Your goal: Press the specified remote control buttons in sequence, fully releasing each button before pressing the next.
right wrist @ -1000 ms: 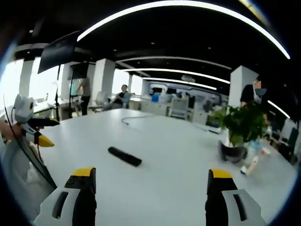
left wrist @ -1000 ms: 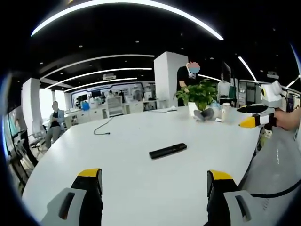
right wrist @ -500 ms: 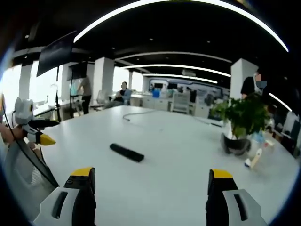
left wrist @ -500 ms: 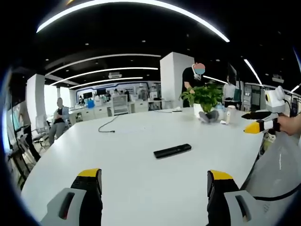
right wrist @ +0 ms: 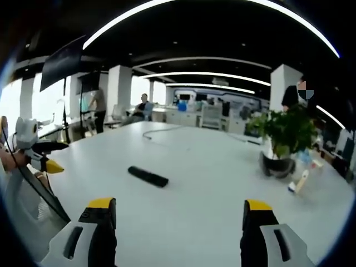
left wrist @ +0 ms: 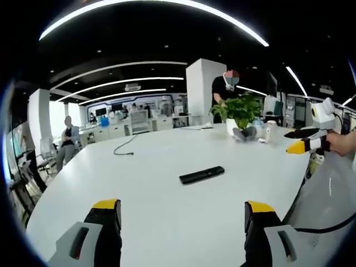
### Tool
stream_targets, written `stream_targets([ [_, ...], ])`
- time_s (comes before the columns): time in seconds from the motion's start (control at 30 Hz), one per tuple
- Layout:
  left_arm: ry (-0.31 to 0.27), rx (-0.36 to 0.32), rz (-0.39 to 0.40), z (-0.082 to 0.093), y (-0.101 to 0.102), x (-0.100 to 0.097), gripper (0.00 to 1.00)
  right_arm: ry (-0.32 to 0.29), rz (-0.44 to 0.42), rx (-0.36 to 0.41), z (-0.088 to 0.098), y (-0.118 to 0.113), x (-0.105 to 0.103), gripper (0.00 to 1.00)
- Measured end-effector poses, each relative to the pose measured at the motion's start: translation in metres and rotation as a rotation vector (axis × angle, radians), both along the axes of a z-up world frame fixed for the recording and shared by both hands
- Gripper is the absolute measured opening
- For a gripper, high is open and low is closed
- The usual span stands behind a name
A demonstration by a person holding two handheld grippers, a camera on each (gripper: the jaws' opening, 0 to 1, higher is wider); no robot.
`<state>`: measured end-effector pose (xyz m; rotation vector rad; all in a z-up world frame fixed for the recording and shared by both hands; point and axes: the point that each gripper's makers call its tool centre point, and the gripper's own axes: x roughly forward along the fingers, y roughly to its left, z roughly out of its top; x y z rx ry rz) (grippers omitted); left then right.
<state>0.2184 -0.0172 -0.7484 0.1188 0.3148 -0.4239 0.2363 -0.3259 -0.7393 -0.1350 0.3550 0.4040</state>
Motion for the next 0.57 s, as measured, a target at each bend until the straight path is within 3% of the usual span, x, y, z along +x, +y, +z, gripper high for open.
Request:
stream_targets([
  [0.57, -0.008, 0.003, 0.004, 0.0005, 0.0006, 0.0002, 0.94, 0.021, -0.002, -0.009, -0.0039, -0.0010, -0.0011, 0.91],
])
